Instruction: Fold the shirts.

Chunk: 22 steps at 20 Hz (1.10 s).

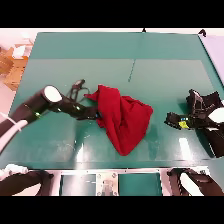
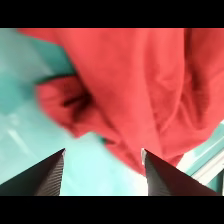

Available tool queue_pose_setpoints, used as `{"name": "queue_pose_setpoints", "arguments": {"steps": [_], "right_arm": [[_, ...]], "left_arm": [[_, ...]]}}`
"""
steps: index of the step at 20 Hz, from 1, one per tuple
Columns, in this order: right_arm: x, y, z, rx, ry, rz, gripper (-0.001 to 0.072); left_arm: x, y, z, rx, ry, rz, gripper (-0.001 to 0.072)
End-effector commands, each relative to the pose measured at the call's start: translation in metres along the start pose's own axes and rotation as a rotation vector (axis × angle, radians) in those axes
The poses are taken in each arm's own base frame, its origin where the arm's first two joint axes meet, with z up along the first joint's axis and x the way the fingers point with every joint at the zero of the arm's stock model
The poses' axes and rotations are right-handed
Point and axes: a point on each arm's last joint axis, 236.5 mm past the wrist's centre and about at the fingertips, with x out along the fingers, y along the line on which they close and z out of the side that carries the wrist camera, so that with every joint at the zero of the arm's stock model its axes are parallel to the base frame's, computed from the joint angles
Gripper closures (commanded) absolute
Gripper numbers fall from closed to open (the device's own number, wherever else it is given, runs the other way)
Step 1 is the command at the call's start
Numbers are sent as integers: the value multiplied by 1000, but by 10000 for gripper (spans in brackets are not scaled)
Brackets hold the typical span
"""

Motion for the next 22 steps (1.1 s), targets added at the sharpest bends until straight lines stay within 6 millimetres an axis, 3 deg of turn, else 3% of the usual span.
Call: {"name": "queue_pose_setpoints", "arguments": {"steps": [1,2,4,5,6,7,11,13,16,17,20,22], "right_arm": [[9,5,17,39,-49,33,485],[16,6,20,63,-43,45,373],[33,9,25,117,-20,73,333],[41,12,28,121,-7,92,304],[50,15,32,127,3,113,303],[59,18,37,141,14,131,303],[93,27,53,183,84,194,305],[107,32,58,210,112,229,340],[121,43,63,232,126,300,518],[121,48,66,217,115,321,671],[96,67,88,125,79,395,698],[48,86,121,54,-8,454,699]], "left_arm": [[51,-7,-22,-54,23,-44,158],[65,-9,-30,-59,47,-40,158],[82,-4,-44,-72,98,-27,159],[83,-2,-45,-76,101,-23,258],[83,-2,-43,-71,93,-21,492],[81,-5,-40,-66,86,-24,675],[76,-11,-39,-14,111,-24,684],[73,-14,-38,11,121,-21,684],[68,-24,-29,52,117,-29,684],[62,-28,-25,92,123,-21,685],[17,-37,5,222,67,101,685],[-48,-48,42,328,-77,236,685]]}}
